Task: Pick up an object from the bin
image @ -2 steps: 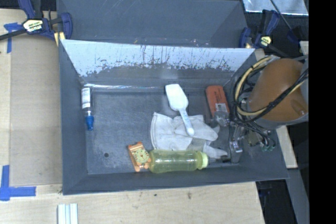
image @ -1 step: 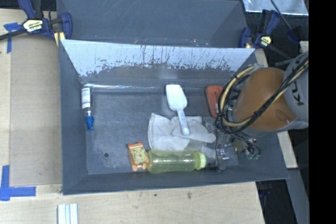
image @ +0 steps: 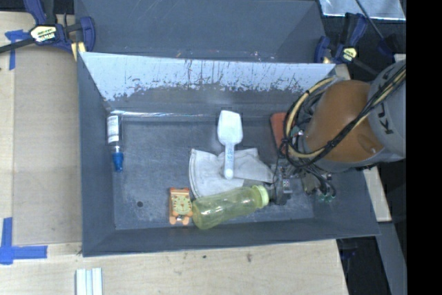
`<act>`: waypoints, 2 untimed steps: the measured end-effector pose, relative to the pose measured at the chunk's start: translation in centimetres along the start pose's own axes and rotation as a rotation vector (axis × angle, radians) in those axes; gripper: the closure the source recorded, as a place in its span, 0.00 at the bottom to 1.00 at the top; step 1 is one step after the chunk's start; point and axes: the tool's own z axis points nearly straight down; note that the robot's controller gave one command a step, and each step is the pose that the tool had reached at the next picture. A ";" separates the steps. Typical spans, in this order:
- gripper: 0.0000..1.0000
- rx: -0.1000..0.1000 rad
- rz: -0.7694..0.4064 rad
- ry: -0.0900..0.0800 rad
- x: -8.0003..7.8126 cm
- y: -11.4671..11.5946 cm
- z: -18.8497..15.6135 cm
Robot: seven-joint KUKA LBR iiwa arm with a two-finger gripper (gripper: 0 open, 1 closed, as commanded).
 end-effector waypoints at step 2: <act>1.00 0.000 -0.019 0.006 -0.2 0.4 -2.2</act>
Offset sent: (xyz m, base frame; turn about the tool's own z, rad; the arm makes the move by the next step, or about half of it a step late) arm 0.0039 0.0064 0.0330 -0.0298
